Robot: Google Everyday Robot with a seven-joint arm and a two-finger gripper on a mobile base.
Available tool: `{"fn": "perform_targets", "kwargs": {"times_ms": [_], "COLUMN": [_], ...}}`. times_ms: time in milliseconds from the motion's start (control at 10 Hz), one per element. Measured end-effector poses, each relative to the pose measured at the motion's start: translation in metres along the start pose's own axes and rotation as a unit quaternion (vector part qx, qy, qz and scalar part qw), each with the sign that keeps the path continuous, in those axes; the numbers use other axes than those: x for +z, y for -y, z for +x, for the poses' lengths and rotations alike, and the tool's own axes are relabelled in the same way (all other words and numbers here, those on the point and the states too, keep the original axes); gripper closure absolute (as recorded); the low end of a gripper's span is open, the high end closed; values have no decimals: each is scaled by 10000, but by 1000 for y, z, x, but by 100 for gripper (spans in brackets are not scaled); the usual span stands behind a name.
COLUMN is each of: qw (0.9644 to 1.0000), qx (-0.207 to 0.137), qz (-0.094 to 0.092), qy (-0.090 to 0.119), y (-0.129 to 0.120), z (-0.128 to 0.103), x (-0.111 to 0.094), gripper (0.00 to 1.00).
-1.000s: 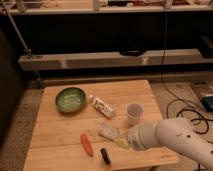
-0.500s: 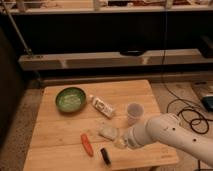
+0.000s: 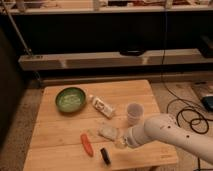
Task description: Knock the eraser over
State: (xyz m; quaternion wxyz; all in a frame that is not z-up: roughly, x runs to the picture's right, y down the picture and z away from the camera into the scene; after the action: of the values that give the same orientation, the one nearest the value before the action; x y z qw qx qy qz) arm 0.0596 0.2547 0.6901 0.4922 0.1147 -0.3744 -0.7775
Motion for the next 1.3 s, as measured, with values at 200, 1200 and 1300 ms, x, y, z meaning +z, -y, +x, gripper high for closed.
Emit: {"fn": "perform_targets", "kwargs": {"times_ms": [200, 1200, 1300], "qw": [9999, 9993, 9994], "qx": [72, -282, -270], "qz": [94, 4, -4], "qy": [9, 234, 216], "y": [1, 58, 58], "z": [-6, -29, -30], "x": [11, 17, 17], "gripper": [100, 100, 99]}}
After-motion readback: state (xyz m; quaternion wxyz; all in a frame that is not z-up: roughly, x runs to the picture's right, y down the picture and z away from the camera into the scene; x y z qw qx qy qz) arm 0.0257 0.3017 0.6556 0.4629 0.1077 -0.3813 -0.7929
